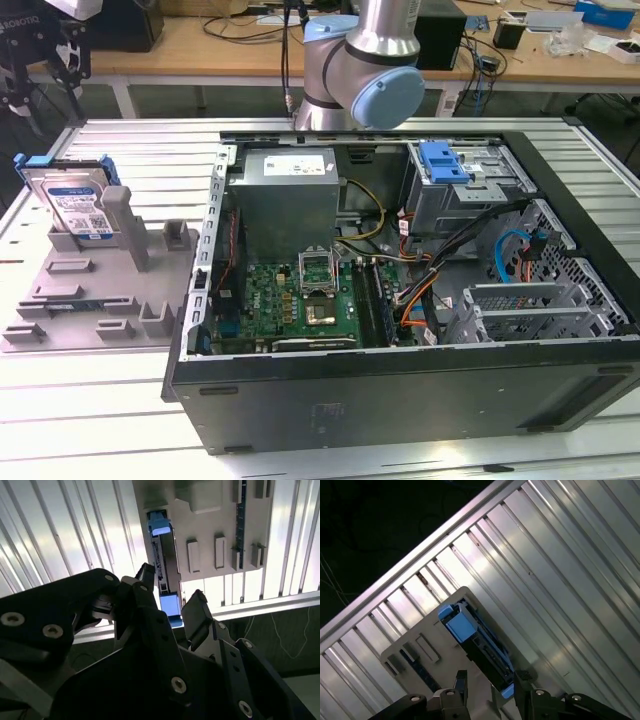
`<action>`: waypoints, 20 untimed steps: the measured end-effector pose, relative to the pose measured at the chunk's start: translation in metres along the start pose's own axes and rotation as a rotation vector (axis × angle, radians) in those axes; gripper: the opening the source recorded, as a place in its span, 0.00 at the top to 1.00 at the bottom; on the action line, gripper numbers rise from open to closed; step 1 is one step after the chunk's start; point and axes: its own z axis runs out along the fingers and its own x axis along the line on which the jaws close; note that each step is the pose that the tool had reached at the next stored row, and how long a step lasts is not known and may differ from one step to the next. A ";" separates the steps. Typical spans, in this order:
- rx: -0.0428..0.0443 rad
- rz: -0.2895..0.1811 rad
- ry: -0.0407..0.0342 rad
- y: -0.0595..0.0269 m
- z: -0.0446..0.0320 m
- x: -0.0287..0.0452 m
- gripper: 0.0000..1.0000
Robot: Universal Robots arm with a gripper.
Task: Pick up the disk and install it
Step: 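Pick up the disk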
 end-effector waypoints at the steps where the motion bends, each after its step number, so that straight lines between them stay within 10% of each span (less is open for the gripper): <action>1: 0.0000 0.000 0.0000 0.0000 0.0000 0.0000 0.51; 6: -0.0008 -0.008 0.0017 0.0003 0.0000 0.0002 0.51; 20: 0.0102 -0.311 -0.0091 0.0027 0.0004 0.0018 0.51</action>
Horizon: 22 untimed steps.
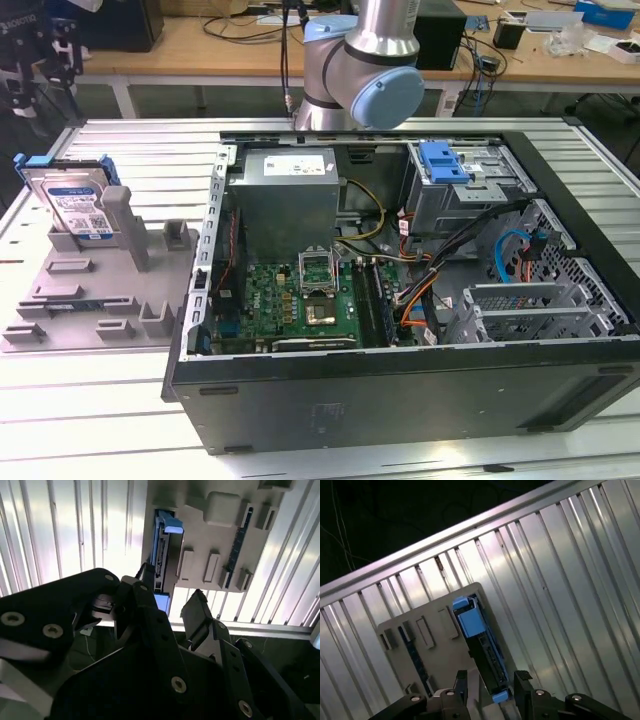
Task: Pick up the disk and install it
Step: 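Pick up the disk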
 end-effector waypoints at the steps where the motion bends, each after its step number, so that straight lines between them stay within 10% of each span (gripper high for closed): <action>1: 0.0007 -0.017 -0.0006 0.0000 0.0000 0.0000 0.51; 14: 0.0109 -0.288 -0.0101 0.0001 0.0008 -0.0001 0.51; 22: 0.0124 -0.329 -0.0115 0.0136 0.0010 0.0021 0.51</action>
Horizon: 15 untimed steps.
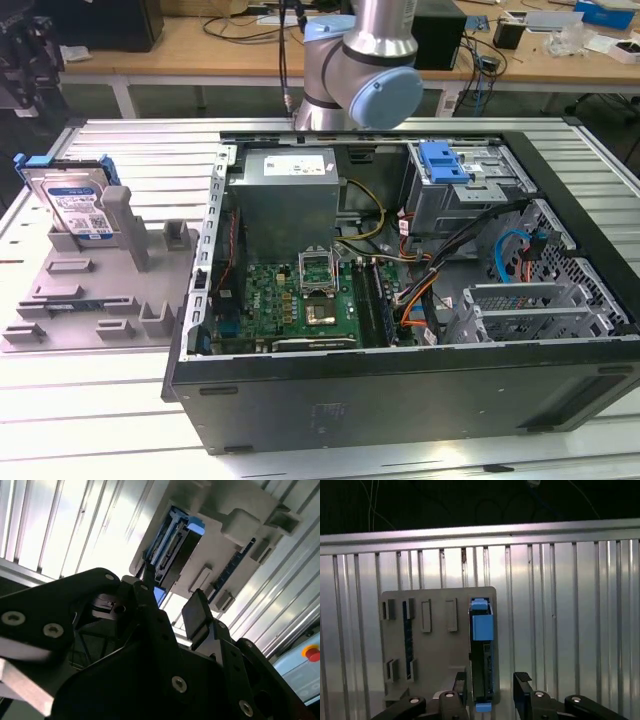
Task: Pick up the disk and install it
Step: 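Pick up the disk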
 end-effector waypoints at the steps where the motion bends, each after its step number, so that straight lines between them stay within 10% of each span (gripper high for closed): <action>1: 0.0001 -0.001 0.0000 0.0070 -0.0001 -0.0009 0.51; 4: 0.0003 -0.010 -0.0003 0.0207 0.0000 -0.0010 0.51; 15: 0.0037 -0.096 -0.0035 0.0296 0.0123 0.0093 0.51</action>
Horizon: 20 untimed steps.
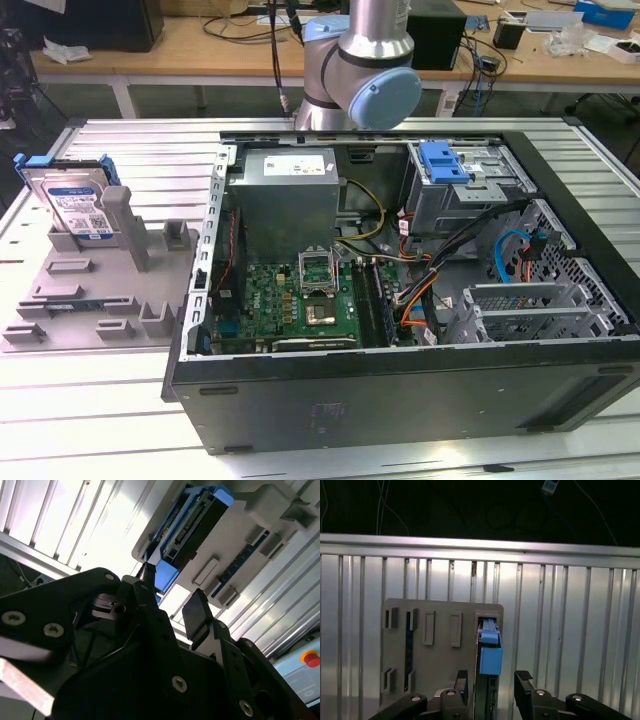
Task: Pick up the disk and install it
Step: 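Pick up the disk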
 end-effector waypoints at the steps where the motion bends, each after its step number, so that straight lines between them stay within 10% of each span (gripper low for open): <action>1: -0.0001 0.000 0.0000 0.0001 0.0006 0.0013 0.51; 20: -0.0047 0.098 0.0031 -0.0032 0.0160 0.0022 0.51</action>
